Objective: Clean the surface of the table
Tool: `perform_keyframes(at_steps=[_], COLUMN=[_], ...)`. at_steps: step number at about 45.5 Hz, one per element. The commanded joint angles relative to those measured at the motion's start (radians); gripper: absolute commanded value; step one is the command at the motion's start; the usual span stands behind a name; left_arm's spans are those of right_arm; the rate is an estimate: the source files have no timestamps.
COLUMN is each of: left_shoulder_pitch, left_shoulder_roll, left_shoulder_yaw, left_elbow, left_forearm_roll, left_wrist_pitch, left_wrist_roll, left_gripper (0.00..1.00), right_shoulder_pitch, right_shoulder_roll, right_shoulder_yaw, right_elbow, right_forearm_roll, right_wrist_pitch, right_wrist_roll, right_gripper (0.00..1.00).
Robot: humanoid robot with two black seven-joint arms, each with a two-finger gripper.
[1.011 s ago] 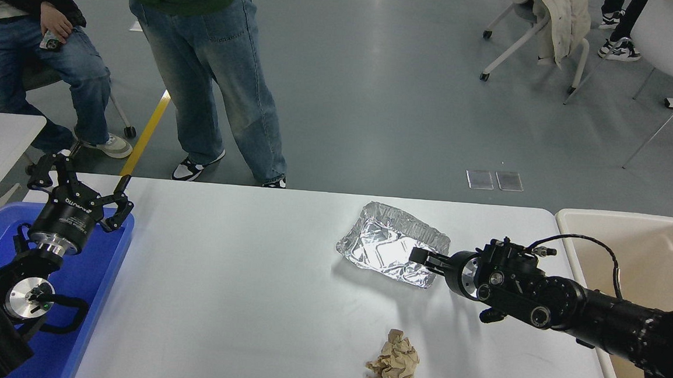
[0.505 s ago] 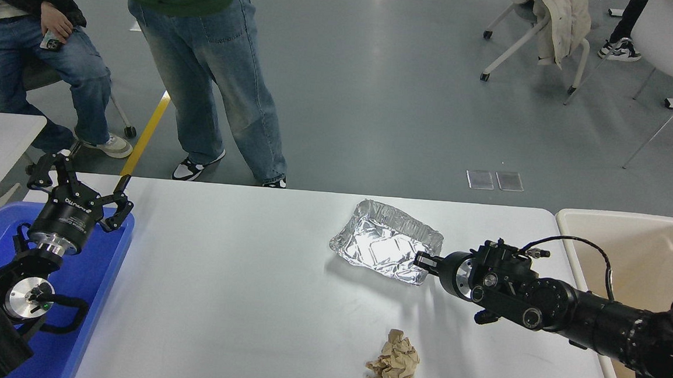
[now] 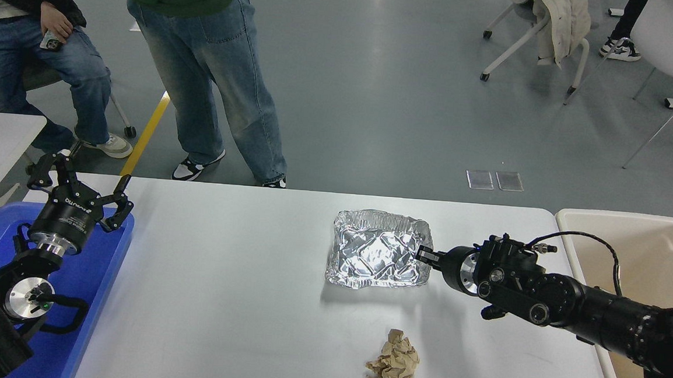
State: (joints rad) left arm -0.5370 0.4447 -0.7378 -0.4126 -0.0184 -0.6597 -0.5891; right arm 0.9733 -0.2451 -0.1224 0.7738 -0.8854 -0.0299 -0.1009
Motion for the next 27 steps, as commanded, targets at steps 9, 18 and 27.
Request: perform_keyframes(at_steps=[9,18,27], left_shoulder_pitch=[0.000,0.000,0.000], left_shoulder_roll=[0.000,0.000,0.000], left_shoulder_yaw=[0.000,0.000,0.000], left_elbow=[0.000,0.000,0.001], left_forearm_roll=[0.000,0.000,0.000], left_wrist_pitch=[0.000,0.000,0.000], left_wrist_roll=[0.000,0.000,0.000], left_gripper=[1.00,1.00,1.00], right_shoulder_pitch=[0.145,0.217,0.220], right_shoulder_roll=[-0.451,-0.729,-0.953], right_shoulder_yaw=[0.015,0.053,0.228], right_elbow=[0.462,0.634,0.676], right_forearm_roll=[0.002,0.002,0.002], right_wrist_pitch=[0.057,0.152,0.347], right_wrist_roll=[0.004,0.006,0.020], right_gripper=[0.00,0.00,0.00])
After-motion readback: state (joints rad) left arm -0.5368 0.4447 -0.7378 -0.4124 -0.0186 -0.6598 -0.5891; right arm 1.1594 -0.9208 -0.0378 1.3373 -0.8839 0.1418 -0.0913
